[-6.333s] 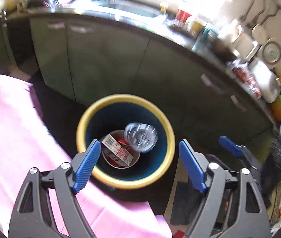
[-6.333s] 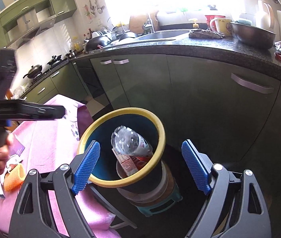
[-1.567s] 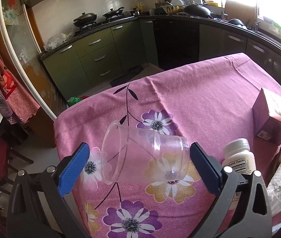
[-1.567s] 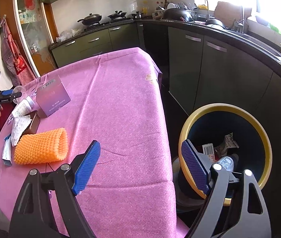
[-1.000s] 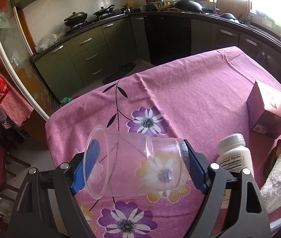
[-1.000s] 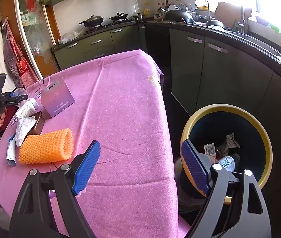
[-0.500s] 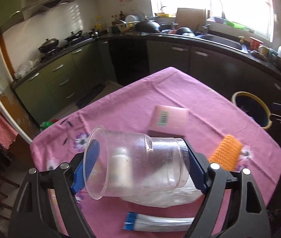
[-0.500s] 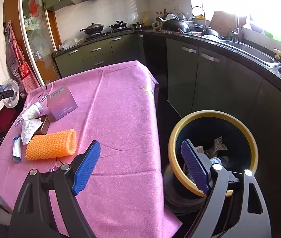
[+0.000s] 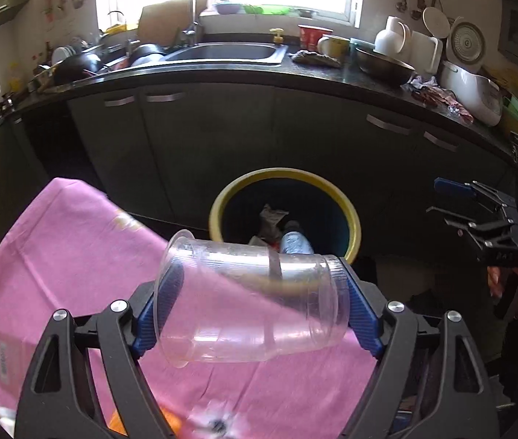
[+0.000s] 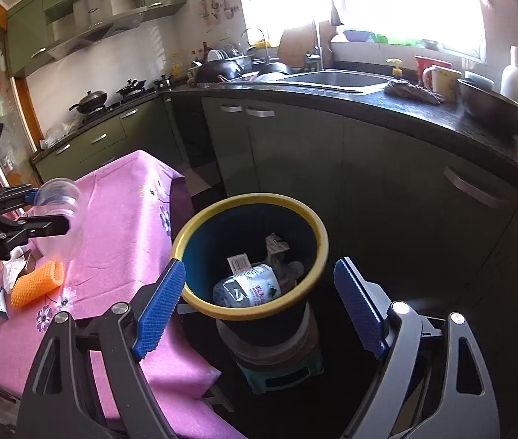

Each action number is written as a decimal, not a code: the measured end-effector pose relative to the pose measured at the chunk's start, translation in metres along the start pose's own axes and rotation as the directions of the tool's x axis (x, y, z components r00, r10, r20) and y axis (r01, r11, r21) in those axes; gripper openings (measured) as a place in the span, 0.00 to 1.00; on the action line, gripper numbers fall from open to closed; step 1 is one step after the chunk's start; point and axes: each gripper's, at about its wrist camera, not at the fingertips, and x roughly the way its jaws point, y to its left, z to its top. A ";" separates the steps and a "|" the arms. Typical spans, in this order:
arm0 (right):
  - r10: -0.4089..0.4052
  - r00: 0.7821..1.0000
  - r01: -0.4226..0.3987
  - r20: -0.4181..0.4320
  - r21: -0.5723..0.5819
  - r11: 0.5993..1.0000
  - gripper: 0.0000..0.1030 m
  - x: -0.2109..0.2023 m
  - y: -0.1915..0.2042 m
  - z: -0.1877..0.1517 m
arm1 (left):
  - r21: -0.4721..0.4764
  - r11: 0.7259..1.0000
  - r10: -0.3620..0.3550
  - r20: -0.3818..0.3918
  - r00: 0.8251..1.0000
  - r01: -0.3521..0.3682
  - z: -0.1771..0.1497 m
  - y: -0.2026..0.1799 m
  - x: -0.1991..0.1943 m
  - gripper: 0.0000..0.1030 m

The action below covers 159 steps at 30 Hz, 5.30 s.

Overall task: Collect trash
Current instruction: 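Carry the plastic cup over the trash bin and open the left gripper, then grasp the pink cardboard box with the right gripper, then carry the pink box over the trash bin and open the right gripper, then grasp the white pill bottle with the left gripper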

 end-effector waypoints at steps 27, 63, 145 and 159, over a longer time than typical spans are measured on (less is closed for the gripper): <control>0.145 0.986 -0.148 -0.085 -0.021 0.989 0.81 0.046 0.024 -0.011 | -0.327 0.945 0.066 0.135 0.989 -0.018 -0.062 0.016 -0.057 0.92; 0.416 0.783 -0.622 -0.463 -0.575 0.531 0.92 0.220 0.450 0.014 | -0.717 0.604 0.566 0.077 0.821 -0.349 -0.309 0.093 -0.258 0.93; 0.042 0.980 -0.084 -0.195 -0.209 0.974 0.88 0.148 0.118 0.010 | -0.575 0.682 0.267 -0.379 0.886 -0.452 -0.223 0.286 -0.130 0.60; 0.055 0.981 -0.093 -0.187 -0.203 0.975 0.88 0.144 0.116 0.012 | -0.542 0.684 0.285 -0.416 0.864 -0.487 -0.220 0.290 -0.127 0.44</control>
